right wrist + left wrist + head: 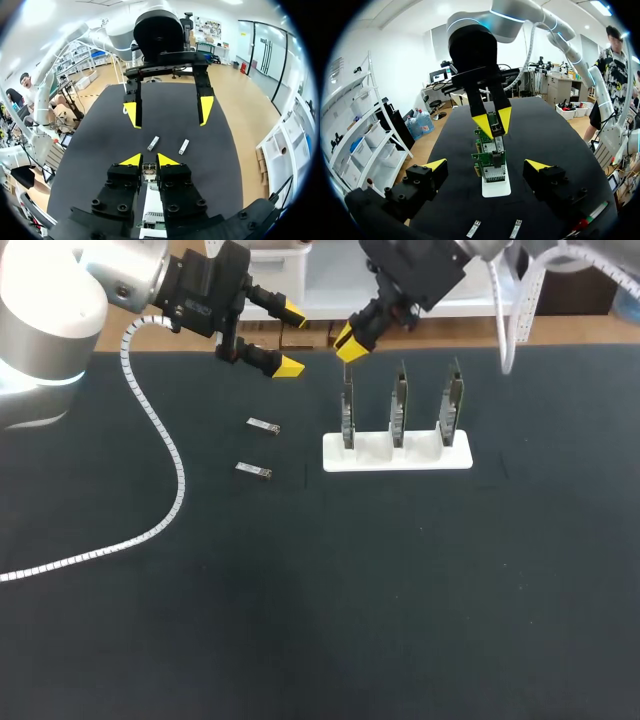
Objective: Pick up the optical module with the left hand, and insert it into the network port with the right hand.
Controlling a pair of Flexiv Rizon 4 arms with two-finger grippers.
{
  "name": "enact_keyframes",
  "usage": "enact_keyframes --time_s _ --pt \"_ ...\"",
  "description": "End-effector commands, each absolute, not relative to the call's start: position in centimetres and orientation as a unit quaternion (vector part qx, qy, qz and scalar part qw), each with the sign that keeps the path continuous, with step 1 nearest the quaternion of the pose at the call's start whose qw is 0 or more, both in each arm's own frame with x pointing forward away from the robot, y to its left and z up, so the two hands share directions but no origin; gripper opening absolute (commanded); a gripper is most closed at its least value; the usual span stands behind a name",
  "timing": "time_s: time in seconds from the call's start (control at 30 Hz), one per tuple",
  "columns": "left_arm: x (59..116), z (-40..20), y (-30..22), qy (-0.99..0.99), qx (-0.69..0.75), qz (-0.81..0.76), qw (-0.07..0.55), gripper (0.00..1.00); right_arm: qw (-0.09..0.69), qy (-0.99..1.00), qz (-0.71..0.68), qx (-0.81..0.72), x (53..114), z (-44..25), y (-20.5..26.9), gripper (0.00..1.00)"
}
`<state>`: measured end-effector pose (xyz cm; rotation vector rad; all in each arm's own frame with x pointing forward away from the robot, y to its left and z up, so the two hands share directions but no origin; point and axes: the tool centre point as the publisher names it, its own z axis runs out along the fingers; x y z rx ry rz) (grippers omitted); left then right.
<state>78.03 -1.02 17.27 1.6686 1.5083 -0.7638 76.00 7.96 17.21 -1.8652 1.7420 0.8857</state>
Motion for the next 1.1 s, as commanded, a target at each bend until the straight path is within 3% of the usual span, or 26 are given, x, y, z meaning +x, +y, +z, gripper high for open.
enact_keyframes --time_s 0.03,1.1 --pt "78.1 17.3 -1.1 0.590 0.652 -0.298 0.371 1.00 0.226 0.632 0.313 -0.672 75.4 17.3 7.7 0.00" --pt "78.1 17.3 -1.1 0.590 0.652 -0.298 0.371 1.00 0.225 0.619 0.311 -0.685 77.0 17.5 8.1 0.00"
